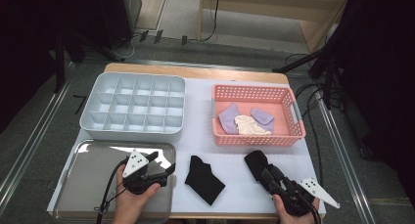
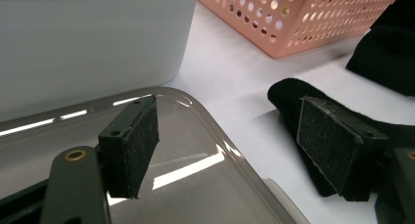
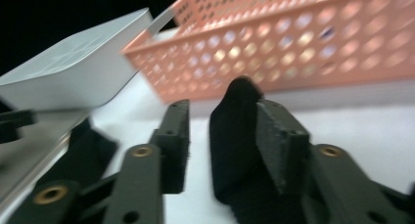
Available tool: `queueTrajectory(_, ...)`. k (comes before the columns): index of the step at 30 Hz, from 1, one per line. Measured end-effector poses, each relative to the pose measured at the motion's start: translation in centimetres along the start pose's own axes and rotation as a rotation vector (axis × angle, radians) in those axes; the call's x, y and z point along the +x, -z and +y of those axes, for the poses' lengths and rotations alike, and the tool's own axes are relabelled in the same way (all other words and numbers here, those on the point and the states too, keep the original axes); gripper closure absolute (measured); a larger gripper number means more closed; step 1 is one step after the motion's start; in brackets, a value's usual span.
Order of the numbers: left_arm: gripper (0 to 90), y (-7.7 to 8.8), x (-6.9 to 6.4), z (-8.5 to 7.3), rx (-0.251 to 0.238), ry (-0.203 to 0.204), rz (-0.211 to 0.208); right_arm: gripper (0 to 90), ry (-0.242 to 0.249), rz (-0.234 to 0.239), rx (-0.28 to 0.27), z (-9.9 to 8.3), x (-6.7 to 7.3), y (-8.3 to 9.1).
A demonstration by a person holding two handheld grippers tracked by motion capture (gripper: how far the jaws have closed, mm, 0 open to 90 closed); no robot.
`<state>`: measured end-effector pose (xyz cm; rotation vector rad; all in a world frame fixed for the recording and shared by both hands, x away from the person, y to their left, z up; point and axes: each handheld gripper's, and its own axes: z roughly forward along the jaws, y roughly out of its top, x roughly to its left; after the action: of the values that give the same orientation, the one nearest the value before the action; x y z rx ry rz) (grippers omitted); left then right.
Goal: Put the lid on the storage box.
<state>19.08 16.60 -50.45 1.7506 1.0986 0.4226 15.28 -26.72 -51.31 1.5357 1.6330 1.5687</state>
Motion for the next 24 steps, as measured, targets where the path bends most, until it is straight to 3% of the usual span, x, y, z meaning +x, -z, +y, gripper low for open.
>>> queueTrajectory(2, 24.2, 0.1, 0.0, 0.1, -0.004, 0.003, -0.006, 46.4, 0.032, -0.085, -0.017, 0.1, -0.5, 0.1)
queueTrajectory(4, 24.1, 0.0, 0.1, 0.3, -0.002, 0.007, -0.009, 41.7, 0.058, -0.137, 0.015, -0.1, -1.2, -0.2)
queueTrajectory(8, 24.1, -0.1, 0.2, 0.6, 0.012, 0.018, -0.011, 35.7, -0.015, -0.153, 0.127, -0.6, -2.4, -1.4)
queueTrajectory(10, 24.1, -0.2, 0.1, 0.6, 0.025, 0.012, -0.003, 36.2, -0.012, -0.179, 0.178, -0.9, -2.4, -2.3)
queueTrajectory(12, 24.2, -0.1, -0.2, 0.7, 0.03, -0.005, 0.005, 40.0, 0.016, -0.193, 0.179, -0.8, -2.0, -2.7)
queueTrajectory(14, 24.2, 0.2, -0.6, 0.6, 0.039, -0.023, 0.001, 49.7, 0.048, -0.198, 0.202, -0.8, -1.5, -3.3)
queueTrajectory(17, 24.4, 0.6, -0.9, 0.8, 0.042, -0.005, -0.031, 75.7, 0.12, -0.217, 0.216, -0.9, -0.6, -3.9)
queueTrajectory(21, 24.6, 0.1, -1.6, 0.9, 0.046, -0.014, -0.054, 79.7, 0.103, -0.21, 0.207, -0.6, -0.7, -3.6)
queueTrajectory(24, 24.6, -0.3, -2.0, 0.7, 0.063, -0.026, -0.069, 79.8, 0.052, -0.256, 0.162, -0.1, -1.7, -2.5)
